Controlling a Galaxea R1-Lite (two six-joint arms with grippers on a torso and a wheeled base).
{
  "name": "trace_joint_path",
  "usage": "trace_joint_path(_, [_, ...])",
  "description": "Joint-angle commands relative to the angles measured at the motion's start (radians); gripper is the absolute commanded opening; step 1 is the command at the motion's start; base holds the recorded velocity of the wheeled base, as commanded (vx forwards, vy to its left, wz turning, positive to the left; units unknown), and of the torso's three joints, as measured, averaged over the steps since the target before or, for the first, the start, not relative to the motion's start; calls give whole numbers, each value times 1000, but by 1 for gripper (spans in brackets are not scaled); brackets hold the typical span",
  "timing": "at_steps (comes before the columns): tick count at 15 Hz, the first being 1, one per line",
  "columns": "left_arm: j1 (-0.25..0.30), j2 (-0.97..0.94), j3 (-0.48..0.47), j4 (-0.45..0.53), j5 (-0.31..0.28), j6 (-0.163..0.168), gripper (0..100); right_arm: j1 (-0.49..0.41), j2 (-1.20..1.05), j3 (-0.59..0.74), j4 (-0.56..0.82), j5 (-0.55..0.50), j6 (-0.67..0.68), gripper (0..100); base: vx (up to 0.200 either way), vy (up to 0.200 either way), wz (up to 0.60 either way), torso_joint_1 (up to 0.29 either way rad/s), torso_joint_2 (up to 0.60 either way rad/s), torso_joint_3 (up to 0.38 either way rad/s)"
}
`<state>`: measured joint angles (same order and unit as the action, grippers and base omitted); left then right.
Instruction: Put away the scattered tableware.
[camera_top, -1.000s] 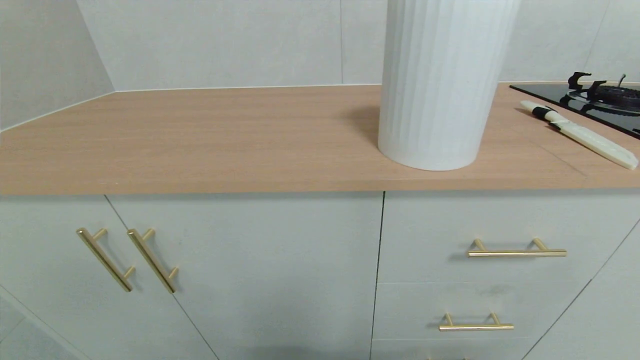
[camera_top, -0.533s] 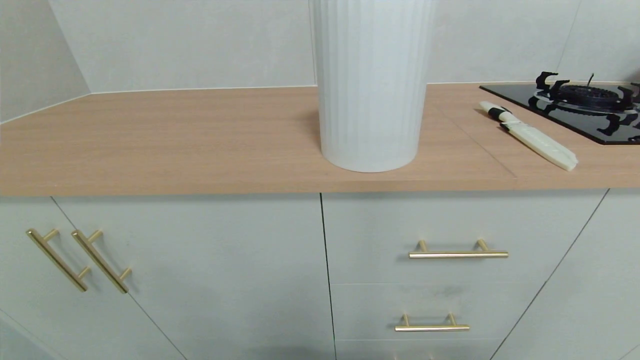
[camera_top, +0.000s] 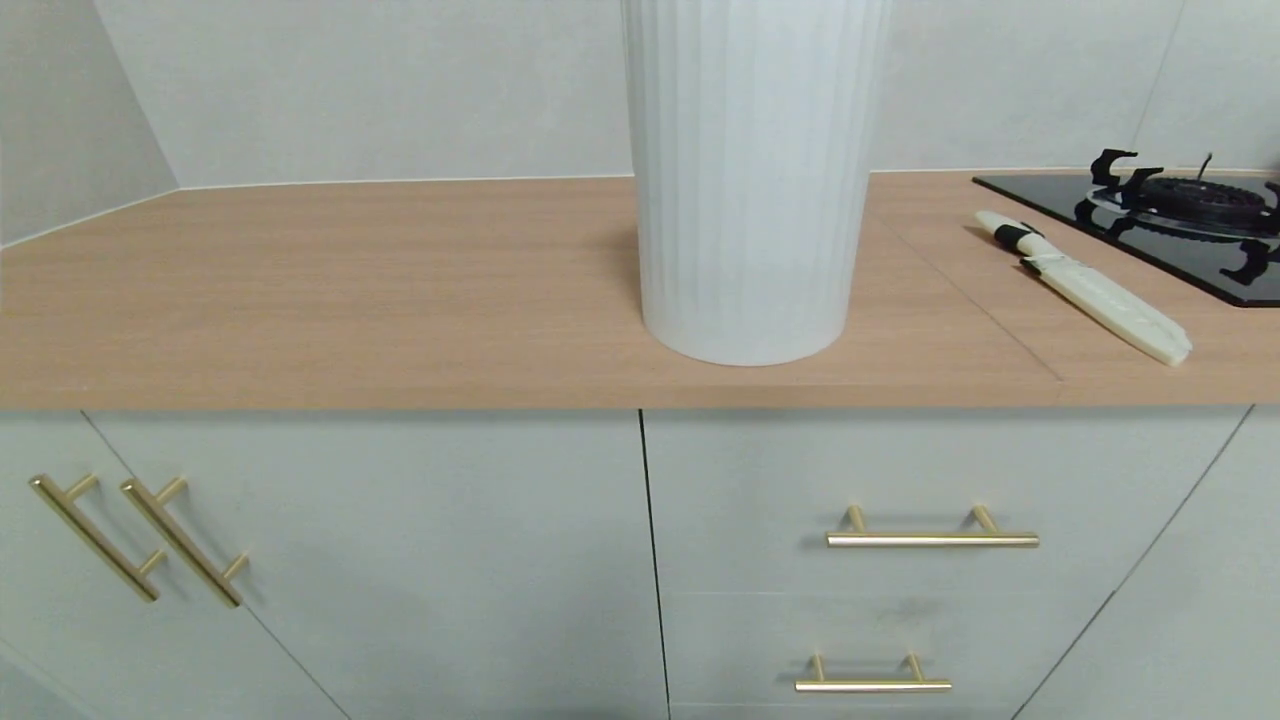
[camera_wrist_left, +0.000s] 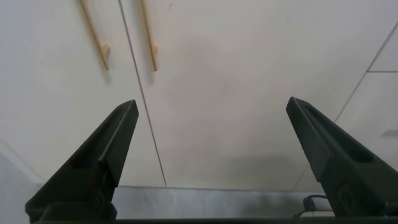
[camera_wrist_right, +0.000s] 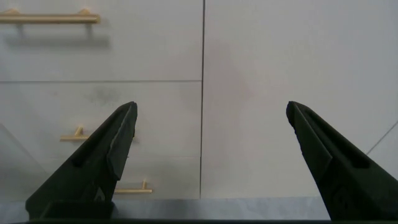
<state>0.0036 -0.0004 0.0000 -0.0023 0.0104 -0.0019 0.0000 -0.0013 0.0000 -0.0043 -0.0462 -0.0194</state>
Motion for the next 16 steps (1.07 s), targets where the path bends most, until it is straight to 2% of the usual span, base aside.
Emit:
trace_joint_path(1, [-1, 0, 0, -1, 0, -1, 100, 0, 1, 0, 0, 0, -1, 100, 0, 0, 0, 0, 0, 0])
trace_joint_path(11, [-1, 0, 0, 1, 0, -1, 100, 0, 1, 0, 0, 0, -1, 100, 0, 0, 0, 0, 0, 0])
trace_joint_path(16, [-1, 0, 0, 1, 0, -1, 100, 0, 3, 0, 0, 0, -1, 100, 0, 0, 0, 109, -248, -212])
